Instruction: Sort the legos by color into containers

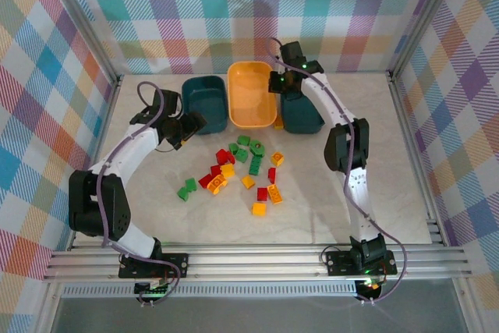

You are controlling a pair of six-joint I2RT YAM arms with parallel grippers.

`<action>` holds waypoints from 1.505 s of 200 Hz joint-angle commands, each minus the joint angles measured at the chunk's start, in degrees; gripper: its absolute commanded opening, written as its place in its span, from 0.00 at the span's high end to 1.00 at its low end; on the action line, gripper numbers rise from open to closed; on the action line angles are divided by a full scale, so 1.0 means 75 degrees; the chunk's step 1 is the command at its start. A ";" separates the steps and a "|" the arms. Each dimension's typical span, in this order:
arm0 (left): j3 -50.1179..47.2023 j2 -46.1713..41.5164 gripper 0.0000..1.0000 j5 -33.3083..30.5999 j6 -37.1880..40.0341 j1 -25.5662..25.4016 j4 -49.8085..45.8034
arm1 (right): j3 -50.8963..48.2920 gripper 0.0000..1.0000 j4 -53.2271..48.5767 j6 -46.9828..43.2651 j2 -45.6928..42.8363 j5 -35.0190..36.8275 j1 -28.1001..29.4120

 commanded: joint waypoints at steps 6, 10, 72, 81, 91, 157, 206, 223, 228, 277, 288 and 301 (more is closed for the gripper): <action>-0.0074 -0.0380 0.23 0.0024 0.0031 -0.0036 -0.0046 | 0.0342 0.94 -0.0397 0.0153 0.0236 -0.0261 0.0066; -0.0074 -0.0384 0.23 0.0021 0.0040 -0.0044 -0.0050 | 0.0327 0.94 -0.0365 0.0181 0.0256 -0.0260 0.0065; -0.0102 -0.0355 0.23 0.0094 0.0071 -0.0047 -0.0084 | 0.0318 0.75 -0.0192 0.0713 0.0618 -0.0215 0.0077; -0.0138 -0.0355 0.23 0.0110 0.0072 -0.0054 -0.0072 | 0.0324 0.67 -0.0186 0.0767 0.0647 -0.0191 0.0089; -0.0154 -0.0341 0.22 0.0112 0.0086 -0.0047 -0.0106 | 0.0297 0.67 -0.0170 0.0772 0.0636 -0.0200 0.0113; -0.0307 -0.0571 0.22 0.0232 0.0074 -0.0045 -0.0213 | -0.1359 0.53 0.0599 0.1046 -0.0175 0.0267 0.0039; -0.0375 -0.0546 0.22 0.0085 0.0182 -0.0058 -0.0279 | -0.2376 0.52 0.1026 0.0939 -0.0824 0.0288 -0.0395; -0.0356 -0.0479 0.22 0.0136 0.0178 -0.0058 -0.0245 | -0.2395 0.51 0.0941 0.0762 -0.0958 0.0348 -0.0469; -0.0355 -0.0473 0.22 0.0156 0.0177 -0.0068 -0.0235 | -0.2402 0.51 0.0917 0.0736 -0.0993 0.0351 -0.0498; -0.0371 -0.0355 0.22 0.0242 0.0146 -0.0087 -0.0154 | -0.2832 0.59 0.0825 0.0305 -0.1483 0.0439 -0.0534; -0.0378 -0.0348 0.22 0.0241 0.0144 -0.0094 -0.0154 | -0.3001 0.71 0.0655 0.0237 -0.1576 0.0458 -0.0491; -0.0396 -0.0328 0.22 0.0231 0.0151 -0.0126 -0.0124 | -0.3239 0.80 0.0520 0.0096 -0.1651 0.0446 -0.0372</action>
